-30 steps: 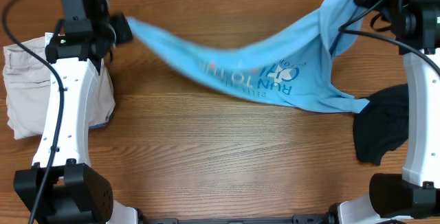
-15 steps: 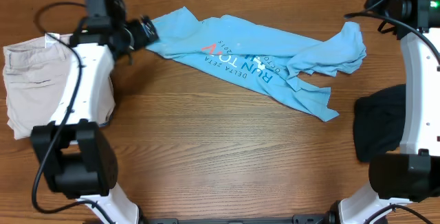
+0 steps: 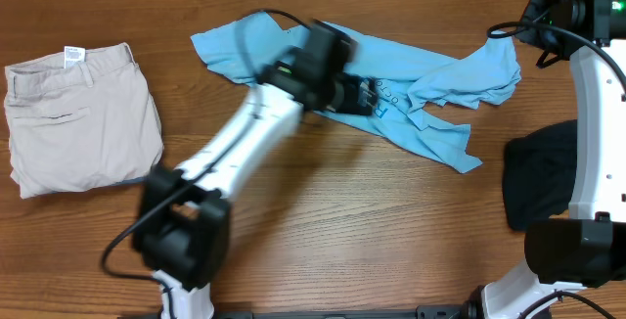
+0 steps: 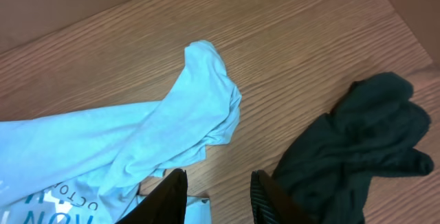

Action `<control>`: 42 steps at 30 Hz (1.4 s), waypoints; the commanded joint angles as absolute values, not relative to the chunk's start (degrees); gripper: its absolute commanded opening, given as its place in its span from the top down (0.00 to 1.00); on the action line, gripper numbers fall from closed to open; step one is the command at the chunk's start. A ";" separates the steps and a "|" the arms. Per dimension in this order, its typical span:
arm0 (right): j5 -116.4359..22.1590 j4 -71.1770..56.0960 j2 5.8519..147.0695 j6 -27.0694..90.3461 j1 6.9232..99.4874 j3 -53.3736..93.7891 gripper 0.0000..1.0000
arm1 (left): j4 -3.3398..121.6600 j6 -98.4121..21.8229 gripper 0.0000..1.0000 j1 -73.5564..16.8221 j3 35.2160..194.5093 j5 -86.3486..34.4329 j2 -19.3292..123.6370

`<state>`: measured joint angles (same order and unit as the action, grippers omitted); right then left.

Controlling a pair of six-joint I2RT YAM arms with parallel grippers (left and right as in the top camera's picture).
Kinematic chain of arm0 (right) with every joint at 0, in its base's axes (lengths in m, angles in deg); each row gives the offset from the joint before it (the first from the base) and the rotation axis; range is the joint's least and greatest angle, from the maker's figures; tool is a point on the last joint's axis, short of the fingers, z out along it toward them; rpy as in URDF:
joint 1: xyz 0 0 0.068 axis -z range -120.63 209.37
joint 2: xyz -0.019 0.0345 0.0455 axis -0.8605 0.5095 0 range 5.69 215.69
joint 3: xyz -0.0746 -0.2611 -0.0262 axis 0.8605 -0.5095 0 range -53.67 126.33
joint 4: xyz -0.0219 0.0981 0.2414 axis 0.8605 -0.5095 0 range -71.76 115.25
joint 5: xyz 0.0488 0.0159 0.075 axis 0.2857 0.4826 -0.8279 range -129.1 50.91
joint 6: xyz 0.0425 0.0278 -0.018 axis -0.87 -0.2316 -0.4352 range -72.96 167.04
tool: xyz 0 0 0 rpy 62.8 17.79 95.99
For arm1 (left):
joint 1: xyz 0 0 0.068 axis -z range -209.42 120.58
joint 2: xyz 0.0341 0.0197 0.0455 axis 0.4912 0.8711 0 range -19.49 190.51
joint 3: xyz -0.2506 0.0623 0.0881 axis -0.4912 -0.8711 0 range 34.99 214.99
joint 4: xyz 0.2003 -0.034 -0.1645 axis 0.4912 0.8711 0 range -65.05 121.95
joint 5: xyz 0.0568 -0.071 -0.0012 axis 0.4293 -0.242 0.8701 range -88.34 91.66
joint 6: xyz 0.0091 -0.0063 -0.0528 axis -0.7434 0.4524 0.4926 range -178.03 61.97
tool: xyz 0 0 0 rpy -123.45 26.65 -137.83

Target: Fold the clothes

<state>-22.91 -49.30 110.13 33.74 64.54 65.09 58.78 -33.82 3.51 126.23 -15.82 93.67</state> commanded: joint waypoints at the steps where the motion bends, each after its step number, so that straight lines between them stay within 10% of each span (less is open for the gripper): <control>1: -23.98 -49.10 110.20 33.43 64.67 65.55 0.66 | 55.74 -25.85 0.00 7.95 126.42 -19.49 100.58; 11: -24.18 -50.04 110.20 33.23 64.67 65.55 0.66 | 40.51 -19.12 0.13 13.35 126.42 -23.79 111.29; 17: -24.18 -50.09 110.20 33.26 64.67 65.55 0.66 | 38.36 -18.59 0.96 13.26 126.42 -22.92 111.97; 31: -29.27 -53.17 110.52 33.28 69.65 65.03 0.65 | 80.70 -30.63 0.96 -6.78 126.45 -1.59 91.59; 42: -36.57 -48.16 110.61 33.50 70.96 50.01 0.65 | 89.31 -34.79 0.96 -28.75 126.03 -5.50 84.32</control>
